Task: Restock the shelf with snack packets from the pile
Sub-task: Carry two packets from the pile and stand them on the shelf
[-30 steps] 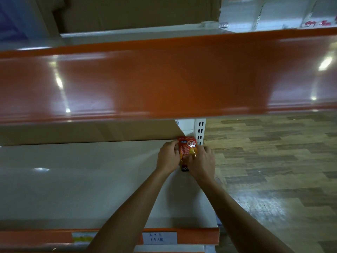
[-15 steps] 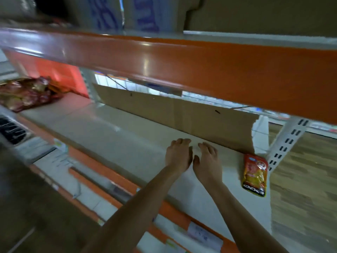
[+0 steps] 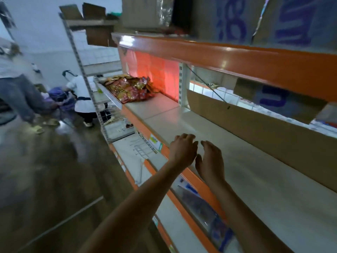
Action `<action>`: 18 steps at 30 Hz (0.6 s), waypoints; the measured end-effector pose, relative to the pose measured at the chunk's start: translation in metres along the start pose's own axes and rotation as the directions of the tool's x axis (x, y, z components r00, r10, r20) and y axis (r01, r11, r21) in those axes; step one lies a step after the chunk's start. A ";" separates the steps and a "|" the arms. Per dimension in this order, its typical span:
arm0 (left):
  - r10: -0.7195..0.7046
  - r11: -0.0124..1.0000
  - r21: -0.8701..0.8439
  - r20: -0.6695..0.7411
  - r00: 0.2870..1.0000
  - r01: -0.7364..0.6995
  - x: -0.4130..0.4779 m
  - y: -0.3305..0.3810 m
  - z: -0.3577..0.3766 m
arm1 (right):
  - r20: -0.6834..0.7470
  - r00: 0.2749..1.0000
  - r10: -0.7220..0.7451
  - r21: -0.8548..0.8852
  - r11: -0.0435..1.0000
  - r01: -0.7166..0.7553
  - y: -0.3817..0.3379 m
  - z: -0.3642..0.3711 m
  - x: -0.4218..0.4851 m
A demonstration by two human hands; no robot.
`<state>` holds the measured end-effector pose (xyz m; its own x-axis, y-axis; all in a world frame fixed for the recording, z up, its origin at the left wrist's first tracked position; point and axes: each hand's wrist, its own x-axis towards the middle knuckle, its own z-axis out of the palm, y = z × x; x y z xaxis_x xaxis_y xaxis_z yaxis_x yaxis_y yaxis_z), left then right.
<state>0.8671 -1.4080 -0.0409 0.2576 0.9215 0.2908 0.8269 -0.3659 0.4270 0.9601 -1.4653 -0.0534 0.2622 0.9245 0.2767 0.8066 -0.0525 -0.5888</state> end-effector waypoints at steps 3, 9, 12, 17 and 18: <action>-0.023 0.999 0.022 -0.018 1.000 0.024 0.014 -0.049 -0.024 | 0.010 1.000 -0.024 0.027 0.999 0.023 -0.041 0.038 0.020; -0.092 0.995 0.024 -0.068 0.993 0.094 0.040 -0.127 -0.061 | 0.043 0.997 -0.059 0.079 0.995 0.055 -0.108 0.102 0.057; -0.129 0.991 0.011 -0.090 0.988 0.131 0.057 -0.158 -0.069 | 0.065 0.995 -0.081 0.082 0.994 0.076 -0.132 0.127 0.077; -0.163 0.986 0.014 -0.085 0.983 0.165 0.094 -0.205 -0.072 | 0.065 0.993 -0.100 0.084 0.992 0.094 -0.158 0.166 0.118; -0.167 0.985 0.020 -0.084 0.982 0.169 0.106 -0.217 -0.073 | 0.063 0.993 -0.104 0.092 0.991 0.098 -0.163 0.176 0.131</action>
<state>0.6786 -1.2407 -0.0407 0.0734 0.9553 0.2863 0.8682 -0.2025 0.4530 0.7697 -1.2694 -0.0555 0.1426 0.9469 0.2882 0.7762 0.0737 -0.6261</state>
